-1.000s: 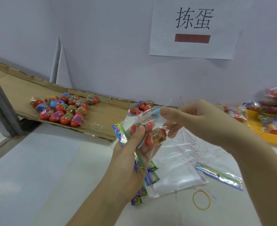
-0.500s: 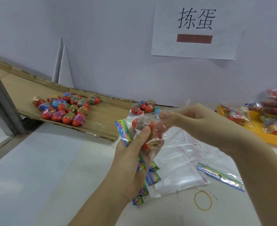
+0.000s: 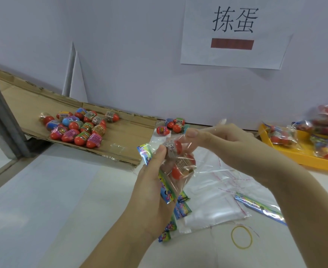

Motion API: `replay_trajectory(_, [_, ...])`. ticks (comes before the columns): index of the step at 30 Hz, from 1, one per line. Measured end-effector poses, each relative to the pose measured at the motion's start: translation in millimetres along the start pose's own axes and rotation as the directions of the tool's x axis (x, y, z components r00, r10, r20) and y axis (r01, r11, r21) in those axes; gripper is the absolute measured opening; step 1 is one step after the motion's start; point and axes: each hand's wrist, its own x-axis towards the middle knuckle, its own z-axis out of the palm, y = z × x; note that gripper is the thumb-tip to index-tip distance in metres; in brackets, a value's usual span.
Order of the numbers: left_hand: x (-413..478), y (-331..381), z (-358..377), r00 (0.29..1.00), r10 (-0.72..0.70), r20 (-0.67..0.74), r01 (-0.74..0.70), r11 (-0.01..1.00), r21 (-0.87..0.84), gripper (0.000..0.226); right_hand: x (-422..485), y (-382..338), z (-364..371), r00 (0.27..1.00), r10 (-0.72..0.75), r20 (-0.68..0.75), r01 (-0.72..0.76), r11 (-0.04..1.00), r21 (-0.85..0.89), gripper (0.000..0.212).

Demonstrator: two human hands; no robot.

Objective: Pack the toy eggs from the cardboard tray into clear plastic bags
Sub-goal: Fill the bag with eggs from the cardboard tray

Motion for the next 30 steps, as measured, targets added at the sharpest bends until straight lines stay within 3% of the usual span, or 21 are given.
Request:
replay_trajectory(3, [-1.3,1.3,0.6,1.0,0.001,0.023,0.0,0.999,-0.039,0.04,-2.6,-0.3,-4.2,1.0,-0.007,-0.01,0.007,1.0,-0.024,0.047])
replay_trajectory(6, [-2.0,3.6,1.5,1.0,0.008,0.004,-0.008,0.998,-0.066,0.041,-1.3,2.7,-9.1,0.997,0.004,-0.076,-0.008,0.998,-0.057,0.064])
replay_trajectory(8, [-2.4,3.1,1.5,0.999,-0.018,-0.027,0.016,0.997,-0.082,0.035,-3.6,3.8,-9.7,0.999,0.011,-0.053,-0.014,0.998,-0.055,0.073])
replay_trajectory(11, [-0.3,0.1,0.2,0.998,-0.012,-0.059,0.009,0.999,-0.05,0.032,-0.4,4.9,-8.3,1.0,0.005,-0.005,-0.005,1.0,-0.02,0.07])
replay_trajectory(15, [-0.2,-0.7,1.6,0.998,0.008,-0.065,-0.01,0.999,-0.039,0.027,17.4,12.5,-6.6,0.994,0.1,0.055,-0.093,0.99,-0.103,0.075])
replay_trajectory(18, [0.2,-1.4,4.7,0.991,0.009,-0.133,-0.021,0.996,-0.089,0.028,7.2,11.5,-9.5,1.0,0.002,0.023,0.001,0.992,-0.129,0.075])
replay_trajectory(21, [-0.3,-3.3,8.0,0.986,0.058,-0.158,-0.065,0.997,-0.037,0.035,2.4,17.1,-11.5,0.999,-0.01,0.041,0.017,0.984,-0.179,0.122])
replay_trajectory(22, [-0.5,-2.8,8.4,0.982,0.066,-0.175,-0.07,0.997,-0.022,0.032,0.7,15.4,-9.7,0.998,-0.008,0.061,0.019,0.984,-0.177,0.126])
replay_trajectory(23, [0.5,-1.3,6.1,0.979,0.072,-0.188,-0.077,0.997,-0.019,0.026,2.5,13.8,-8.1,0.997,-0.019,0.076,0.031,0.987,-0.156,0.119])
replay_trajectory(26, [7.5,9.5,-2.9,0.985,0.065,-0.159,-0.065,0.998,0.006,0.023,5.8,7.1,3.1,0.992,-0.114,-0.052,0.114,0.993,-0.009,0.058])
replay_trajectory(30, [13.1,25.4,-14.6,0.993,0.091,-0.079,-0.085,0.994,0.068,0.026,12.7,7.7,18.4,0.93,-0.162,-0.33,0.154,0.987,-0.053,0.033])
